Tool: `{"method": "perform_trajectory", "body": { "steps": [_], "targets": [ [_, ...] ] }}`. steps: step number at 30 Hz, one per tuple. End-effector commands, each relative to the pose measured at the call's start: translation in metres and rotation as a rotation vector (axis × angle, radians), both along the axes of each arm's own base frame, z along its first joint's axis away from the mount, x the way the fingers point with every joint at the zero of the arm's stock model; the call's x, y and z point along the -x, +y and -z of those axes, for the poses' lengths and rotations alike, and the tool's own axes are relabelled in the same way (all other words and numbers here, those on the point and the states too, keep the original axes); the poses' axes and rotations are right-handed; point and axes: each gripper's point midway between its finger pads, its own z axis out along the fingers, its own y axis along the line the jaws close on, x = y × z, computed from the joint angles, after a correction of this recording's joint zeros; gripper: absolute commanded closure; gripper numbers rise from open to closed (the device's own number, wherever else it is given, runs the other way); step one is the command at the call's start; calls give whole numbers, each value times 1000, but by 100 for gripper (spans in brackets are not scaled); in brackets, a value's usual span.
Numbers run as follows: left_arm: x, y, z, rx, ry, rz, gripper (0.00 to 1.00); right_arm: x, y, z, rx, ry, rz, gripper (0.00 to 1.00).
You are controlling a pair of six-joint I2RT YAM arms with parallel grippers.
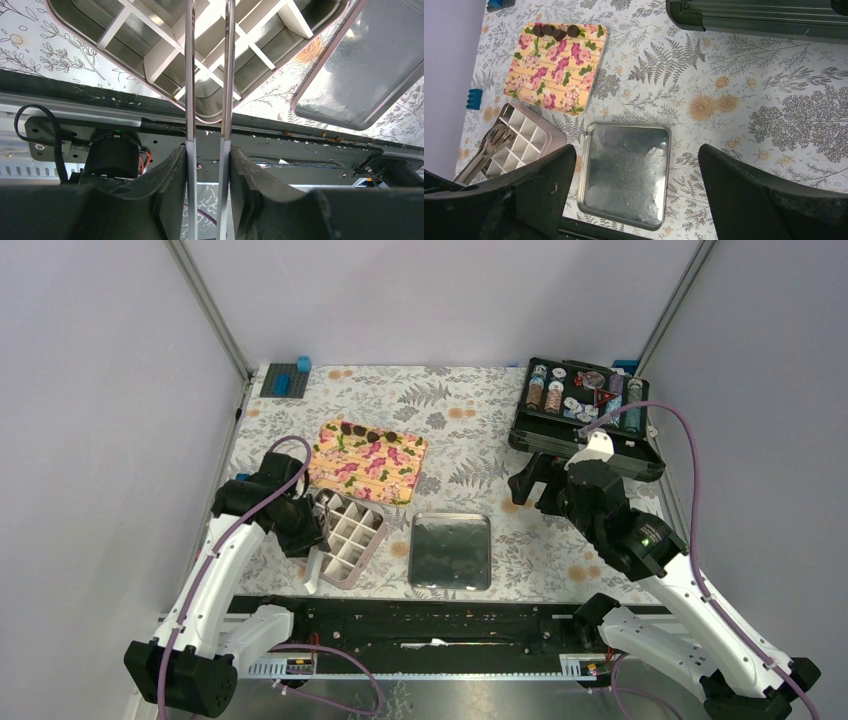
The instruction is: Pack the chocolate
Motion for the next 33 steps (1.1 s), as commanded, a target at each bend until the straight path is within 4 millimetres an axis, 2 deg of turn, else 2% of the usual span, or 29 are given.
{"method": "perform_trajectory", "body": {
  "steps": [1,8,9,13,17,21,24,29,33],
  "targets": [
    [-7,-1,-8,3,-42,-6,65,-2,-2,-4,-15,-28,14,1],
    [-7,0,-15,-1,-54,-6,63,-1,-2,0,-20,-20,18,1],
    [-8,0,-17,0,-61,-6,67,-1,-2,-1,-22,-23,18,1],
    [-15,-1,-37,12,-117,-7,99,-1,-3,-4,-25,-30,17,1],
    [-32,-2,-59,4,-173,0,100,1,-3,-5,-27,-33,16,1],
    [-72,-1,-78,-21,-281,-13,100,3,-5,-5,-32,-35,21,1],
    [-110,-6,-83,-25,-353,-12,100,4,-6,-6,-36,-32,25,1],
    [-165,-7,-53,-95,-338,19,99,8,-13,-10,-23,-35,36,1],
    [-196,-8,-26,-133,-304,27,98,10,-18,-12,-16,-37,48,1]
  ]
}}
